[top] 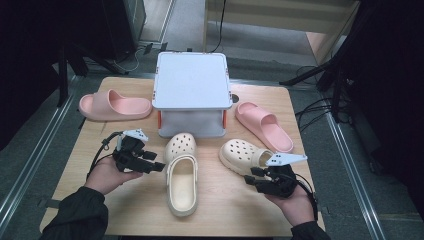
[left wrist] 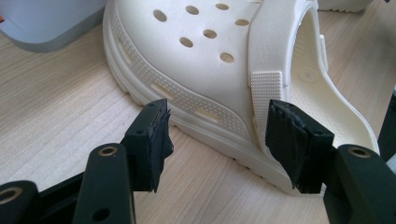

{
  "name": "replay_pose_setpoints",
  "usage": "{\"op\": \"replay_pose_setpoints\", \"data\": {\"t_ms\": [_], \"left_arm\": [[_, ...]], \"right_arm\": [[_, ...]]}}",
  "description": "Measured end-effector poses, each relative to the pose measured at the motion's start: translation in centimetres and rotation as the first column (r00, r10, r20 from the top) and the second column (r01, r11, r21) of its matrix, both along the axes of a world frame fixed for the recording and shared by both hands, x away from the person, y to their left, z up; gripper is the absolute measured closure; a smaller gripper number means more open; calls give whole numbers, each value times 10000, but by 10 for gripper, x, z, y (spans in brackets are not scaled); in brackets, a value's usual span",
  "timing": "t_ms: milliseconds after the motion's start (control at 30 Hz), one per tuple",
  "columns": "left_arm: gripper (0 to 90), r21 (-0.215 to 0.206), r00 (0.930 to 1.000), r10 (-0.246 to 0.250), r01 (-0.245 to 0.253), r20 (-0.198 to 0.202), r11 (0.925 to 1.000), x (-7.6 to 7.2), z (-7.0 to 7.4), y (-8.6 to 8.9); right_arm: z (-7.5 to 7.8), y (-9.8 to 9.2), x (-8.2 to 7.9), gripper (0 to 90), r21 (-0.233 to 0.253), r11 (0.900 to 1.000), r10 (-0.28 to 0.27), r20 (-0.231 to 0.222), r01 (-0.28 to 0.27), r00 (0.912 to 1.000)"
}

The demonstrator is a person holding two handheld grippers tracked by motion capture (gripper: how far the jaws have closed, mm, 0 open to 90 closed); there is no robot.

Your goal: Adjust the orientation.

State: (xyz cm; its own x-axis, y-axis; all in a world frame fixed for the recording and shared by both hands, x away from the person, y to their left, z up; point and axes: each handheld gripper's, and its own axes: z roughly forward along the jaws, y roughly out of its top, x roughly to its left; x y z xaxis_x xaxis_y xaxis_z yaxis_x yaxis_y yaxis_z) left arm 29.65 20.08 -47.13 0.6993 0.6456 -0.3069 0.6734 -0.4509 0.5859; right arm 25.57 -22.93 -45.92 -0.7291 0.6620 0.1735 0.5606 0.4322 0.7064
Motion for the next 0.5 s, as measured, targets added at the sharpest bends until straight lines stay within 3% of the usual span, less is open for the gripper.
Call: {"op": "replay_pose_setpoints", "data": {"t_ms": [300,500], "left_arm": [[392,-116,10000,-4,4,-42,9999,5,1,-1],[387,-148,10000,-45,44,-71,9999,5,1,0]], "right_arm": [[-2,-19,-1,581,-191,9980,-603,150,606,9981],[-5,-30,4,583,-227,9950,-968,-3,968,9953]]}}
